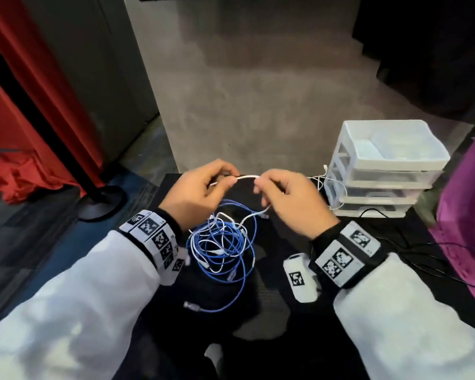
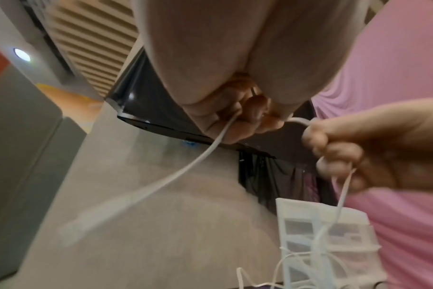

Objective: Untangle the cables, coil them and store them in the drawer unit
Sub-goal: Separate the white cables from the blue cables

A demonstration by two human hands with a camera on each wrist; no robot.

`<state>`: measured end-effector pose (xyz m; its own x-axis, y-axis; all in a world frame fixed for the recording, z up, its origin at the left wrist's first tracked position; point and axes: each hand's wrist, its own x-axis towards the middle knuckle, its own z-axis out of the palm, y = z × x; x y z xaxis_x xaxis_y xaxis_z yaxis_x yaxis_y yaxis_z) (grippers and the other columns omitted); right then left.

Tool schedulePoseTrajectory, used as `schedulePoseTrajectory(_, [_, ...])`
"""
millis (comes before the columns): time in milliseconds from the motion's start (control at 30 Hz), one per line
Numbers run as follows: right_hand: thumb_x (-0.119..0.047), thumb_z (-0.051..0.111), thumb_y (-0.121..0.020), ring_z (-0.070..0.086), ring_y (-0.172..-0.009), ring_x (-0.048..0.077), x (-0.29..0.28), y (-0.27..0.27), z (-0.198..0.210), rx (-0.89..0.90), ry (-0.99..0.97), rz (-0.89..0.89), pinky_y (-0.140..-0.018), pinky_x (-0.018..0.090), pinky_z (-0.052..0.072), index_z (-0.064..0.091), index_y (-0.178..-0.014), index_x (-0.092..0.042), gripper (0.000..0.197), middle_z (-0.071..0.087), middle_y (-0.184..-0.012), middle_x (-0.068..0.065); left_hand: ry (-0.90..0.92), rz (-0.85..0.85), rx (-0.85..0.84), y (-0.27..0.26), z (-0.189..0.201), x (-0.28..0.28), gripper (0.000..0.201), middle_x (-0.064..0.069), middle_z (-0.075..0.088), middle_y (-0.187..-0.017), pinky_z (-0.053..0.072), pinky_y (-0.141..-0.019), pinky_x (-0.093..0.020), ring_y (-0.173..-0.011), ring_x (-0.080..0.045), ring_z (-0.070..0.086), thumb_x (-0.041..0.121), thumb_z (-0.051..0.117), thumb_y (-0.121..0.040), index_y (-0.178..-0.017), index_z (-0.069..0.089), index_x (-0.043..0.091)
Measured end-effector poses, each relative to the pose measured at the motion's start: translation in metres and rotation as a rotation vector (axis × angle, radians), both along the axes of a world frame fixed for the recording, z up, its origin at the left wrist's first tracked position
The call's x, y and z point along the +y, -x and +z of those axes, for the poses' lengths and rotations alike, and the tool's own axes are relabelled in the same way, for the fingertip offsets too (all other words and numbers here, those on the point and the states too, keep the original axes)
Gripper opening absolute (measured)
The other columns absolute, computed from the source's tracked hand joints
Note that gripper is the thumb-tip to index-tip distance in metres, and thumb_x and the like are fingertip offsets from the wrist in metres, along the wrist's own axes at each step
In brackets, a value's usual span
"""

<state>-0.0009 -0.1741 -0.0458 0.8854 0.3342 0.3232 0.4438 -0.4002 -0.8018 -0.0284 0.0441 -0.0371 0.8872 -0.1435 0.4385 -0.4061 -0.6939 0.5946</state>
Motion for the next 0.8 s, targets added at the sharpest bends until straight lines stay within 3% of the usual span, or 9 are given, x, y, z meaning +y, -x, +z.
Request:
schedulePoseTrajectory(133, [-0.024,0.061,-0.103,0.059,-0.056,0.012,-0.038,-0.003,0.031,-0.001,-0.321,-0.126,-0.058,0.035,0.051,0.071,-0.084,-0.016,0.023,0.060,-0.069,0.018,-0.089,0.101,0.059,0.004,-0.015,0.038,0.020,0.004,0.060,-0.071,0.050,-0.073,-0.043,-0.069,-0.013,0.056,0.040,0.050,-0.105,-0.096,0.065,0.030])
schedulePoseTrajectory(233, [-0.022,0.067,-0.100,0.054,-0.057,0.015,-0.063,0.001,0.033,0.001,-0.268,-0.123,-0.060,0.033,0.049,0.074,-0.089,-0.011,0.017,0.058,-0.068,0.009,-0.077,0.138,0.088,0.014,-0.035,0.048,0.017,0.003,0.062,-0.073,0.048,-0.072,-0.036,-0.069,-0.012,0.056,0.032,0.052,-0.105,-0.093,0.064,0.029])
schedulePoseTrajectory(300, [-0.019,0.066,-0.101,0.054,-0.057,0.019,-0.065,0.009,0.027,0.025,-0.257,-0.088,-0.062,0.034,0.049,0.071,-0.089,-0.009,0.017,0.055,-0.064,0.007,0.059,0.107,0.086,0.022,-0.052,0.037,0.008,0.002,0.062,-0.077,0.047,-0.067,-0.027,-0.064,-0.009,0.054,0.026,0.061,-0.101,-0.106,0.065,0.032])
schedulePoseTrajectory(367, [-0.018,0.063,-0.103,0.055,-0.057,0.021,-0.061,0.019,0.029,0.029,-0.341,-0.060,-0.063,0.033,0.049,0.070,-0.088,-0.012,0.018,0.054,-0.061,0.005,0.231,0.058,0.158,0.025,-0.075,0.017,0.040,0.008,0.063,-0.090,0.049,-0.067,-0.023,-0.062,-0.004,0.051,0.025,0.072,-0.094,-0.131,0.056,0.032])
schedulePoseTrajectory(467, [-0.014,0.060,-0.105,0.053,-0.059,0.022,-0.051,0.032,0.049,0.005,-0.475,0.016,-0.063,0.029,0.051,0.070,-0.088,-0.015,0.020,0.052,-0.059,0.000,0.139,-0.024,0.311,0.023,-0.117,-0.020,0.069,0.011,0.058,-0.133,0.047,-0.099,-0.022,-0.104,0.005,0.060,0.032,0.076,-0.090,-0.151,0.042,0.033])
schedulePoseTrajectory(533, [-0.011,0.059,-0.105,0.050,-0.061,0.027,-0.049,0.039,0.067,-0.058,-0.528,0.059,-0.063,0.031,0.053,0.070,-0.089,-0.014,0.019,0.047,-0.062,0.015,0.037,-0.034,0.410,0.015,-0.146,-0.033,0.066,0.012,0.055,-0.139,0.040,-0.110,-0.025,-0.126,-0.004,0.055,0.035,0.072,-0.092,-0.151,0.041,0.033])
schedulePoseTrajectory(667, [-0.017,0.060,-0.104,0.048,-0.061,0.027,-0.073,0.051,0.098,-0.180,-0.629,0.107,-0.062,0.035,0.053,0.069,-0.092,-0.016,0.015,0.042,-0.062,0.019,-0.139,0.106,0.462,-0.013,-0.165,-0.014,0.014,0.008,0.062,-0.106,0.047,-0.097,-0.033,-0.100,-0.011,0.062,0.034,0.064,-0.097,-0.109,0.066,0.028])
schedulePoseTrajectory(733, [-0.024,0.061,-0.103,0.044,-0.061,0.028,-0.096,0.049,0.107,-0.218,-0.674,0.071,-0.060,0.029,0.050,0.063,-0.095,-0.013,0.014,0.052,-0.063,-0.001,-0.203,0.168,0.499,-0.020,-0.162,0.002,0.025,0.009,0.062,-0.077,0.046,-0.076,-0.029,-0.075,-0.012,0.062,0.034,0.054,-0.102,-0.081,0.060,0.023])
schedulePoseTrajectory(800, [-0.035,0.063,-0.102,0.049,-0.060,0.020,-0.120,0.045,0.110,-0.216,-0.670,-0.031,-0.054,0.017,0.043,0.058,-0.100,-0.010,0.025,0.056,-0.071,-0.008,-0.165,0.236,0.603,-0.023,-0.155,0.021,0.037,0.006,0.061,-0.063,0.046,-0.062,-0.027,-0.062,-0.017,0.068,0.041,0.044,-0.107,-0.082,0.061,0.019])
